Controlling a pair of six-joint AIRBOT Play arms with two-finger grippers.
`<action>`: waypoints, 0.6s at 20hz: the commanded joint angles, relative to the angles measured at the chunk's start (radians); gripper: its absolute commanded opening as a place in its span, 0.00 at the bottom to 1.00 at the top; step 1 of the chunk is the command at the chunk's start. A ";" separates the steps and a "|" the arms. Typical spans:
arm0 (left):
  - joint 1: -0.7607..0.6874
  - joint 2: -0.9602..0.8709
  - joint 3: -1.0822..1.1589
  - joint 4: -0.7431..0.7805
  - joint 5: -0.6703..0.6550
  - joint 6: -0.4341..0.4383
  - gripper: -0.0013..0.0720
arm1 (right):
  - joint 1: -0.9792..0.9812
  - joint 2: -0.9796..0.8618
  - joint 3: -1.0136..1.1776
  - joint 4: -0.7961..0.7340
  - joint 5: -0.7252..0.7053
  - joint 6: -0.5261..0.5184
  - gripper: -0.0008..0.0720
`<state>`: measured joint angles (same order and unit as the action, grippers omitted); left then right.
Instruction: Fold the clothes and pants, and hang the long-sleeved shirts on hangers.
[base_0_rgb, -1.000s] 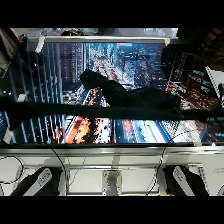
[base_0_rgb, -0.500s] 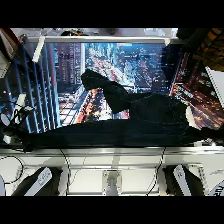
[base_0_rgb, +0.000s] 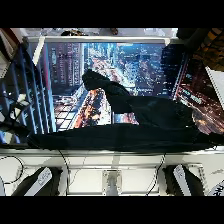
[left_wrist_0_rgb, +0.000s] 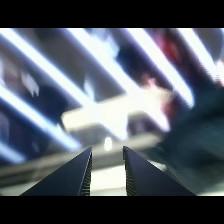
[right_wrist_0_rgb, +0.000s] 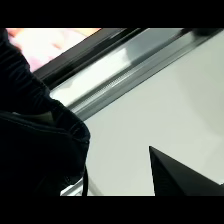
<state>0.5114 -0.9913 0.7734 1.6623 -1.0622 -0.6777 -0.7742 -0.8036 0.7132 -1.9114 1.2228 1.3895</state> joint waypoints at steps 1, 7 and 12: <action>-0.021 -0.002 0.122 -0.223 0.031 -0.021 0.36 | 0.000 0.000 0.079 0.080 -0.043 0.042 0.76; -0.225 -0.015 0.194 -0.421 0.074 -0.022 0.51 | 0.000 -0.001 0.256 0.396 -0.006 -0.100 0.76; -0.433 -0.193 0.214 -0.590 0.314 -0.087 0.51 | 0.020 -0.008 0.280 0.773 0.016 -0.102 0.76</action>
<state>0.1936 -1.0920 0.9680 1.1774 -0.8963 -0.7345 -0.7685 -0.8059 0.9737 -1.4090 1.2282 1.3006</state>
